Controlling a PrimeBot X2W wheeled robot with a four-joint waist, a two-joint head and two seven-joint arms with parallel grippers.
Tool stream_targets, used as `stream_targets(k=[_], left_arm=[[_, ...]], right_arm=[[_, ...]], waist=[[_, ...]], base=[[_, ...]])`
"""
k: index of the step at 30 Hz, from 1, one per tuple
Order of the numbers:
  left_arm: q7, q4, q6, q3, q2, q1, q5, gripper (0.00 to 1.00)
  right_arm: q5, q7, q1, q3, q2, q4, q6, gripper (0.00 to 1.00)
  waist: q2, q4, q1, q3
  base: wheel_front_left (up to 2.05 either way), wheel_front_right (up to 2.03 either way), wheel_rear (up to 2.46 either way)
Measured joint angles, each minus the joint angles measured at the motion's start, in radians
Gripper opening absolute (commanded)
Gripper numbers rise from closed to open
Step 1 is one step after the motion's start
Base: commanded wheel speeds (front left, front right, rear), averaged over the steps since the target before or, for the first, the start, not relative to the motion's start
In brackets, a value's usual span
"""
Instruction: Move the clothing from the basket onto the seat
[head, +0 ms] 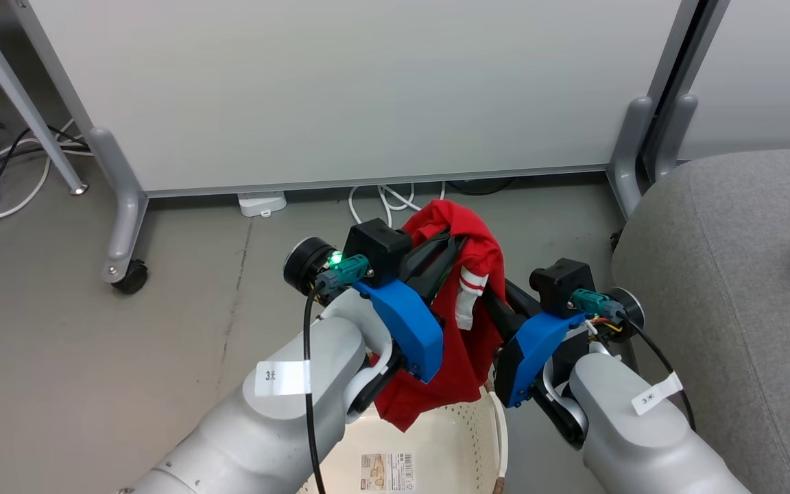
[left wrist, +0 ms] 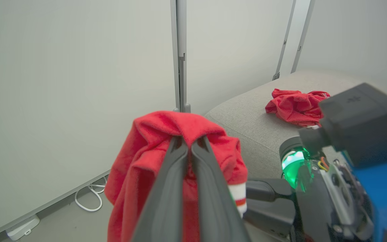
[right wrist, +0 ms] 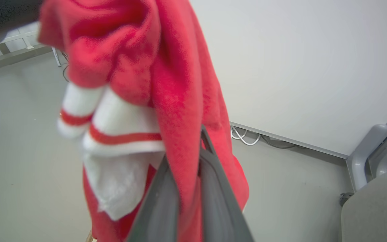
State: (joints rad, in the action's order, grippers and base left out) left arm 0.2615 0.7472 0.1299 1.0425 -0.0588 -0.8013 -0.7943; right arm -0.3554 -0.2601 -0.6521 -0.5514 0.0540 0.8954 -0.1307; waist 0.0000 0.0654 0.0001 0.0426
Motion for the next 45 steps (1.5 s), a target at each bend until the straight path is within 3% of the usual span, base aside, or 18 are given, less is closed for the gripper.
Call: stream_targets(k=[8, 9, 10, 24, 36, 45], left_arm=[[0.000, 0.004, 0.000, -0.022, -0.002, 0.000, 0.004, 0.00], [0.000, 0.006, -0.001, -0.025, -0.002, 0.001, 0.004, 0.41], [0.000, 0.006, -0.002, -0.026, -0.002, 0.001, 0.006, 1.00], [0.001, -0.039, -0.008, -0.077, -0.026, 0.068, 0.038, 1.00], [0.001, -0.335, -0.041, -0.365, -0.134, 0.426, 0.266, 1.00], [0.001, -0.435, -0.022, -0.570, -0.127, 0.654, 0.404, 1.00]], right_arm=[[-0.019, -0.002, -0.002, -0.003, -0.001, -0.013, 0.000, 0.00], [-0.022, -0.002, -0.001, -0.001, -0.001, -0.015, 0.000, 0.00], [-0.024, -0.002, -0.001, 0.000, -0.001, -0.016, 0.000, 0.00], [-0.024, -0.002, 0.002, 0.042, 0.006, -0.055, 0.000, 0.00], [-0.013, -0.002, 0.024, 0.066, 0.016, -0.106, 0.000, 0.00], [-0.014, -0.002, 0.040, 0.071, 0.029, -0.117, 0.000, 0.00]], waist=[[0.0000, -0.012, 0.0000, -0.008], [0.0000, -0.013, 0.0000, -0.009], [0.0000, -0.014, 0.0000, -0.010], [0.0000, -0.015, -0.0001, -0.009], [0.0000, -0.029, -0.0001, -0.004], [0.0000, -0.033, -0.0001, -0.007]], base=[[0.00, 0.00, 0.00], [0.00, 0.00, 0.00], [0.00, 0.00, 0.00], [0.00, 0.00, 0.00], [0.00, 0.00, 0.00], [0.00, 0.00, 0.00]])
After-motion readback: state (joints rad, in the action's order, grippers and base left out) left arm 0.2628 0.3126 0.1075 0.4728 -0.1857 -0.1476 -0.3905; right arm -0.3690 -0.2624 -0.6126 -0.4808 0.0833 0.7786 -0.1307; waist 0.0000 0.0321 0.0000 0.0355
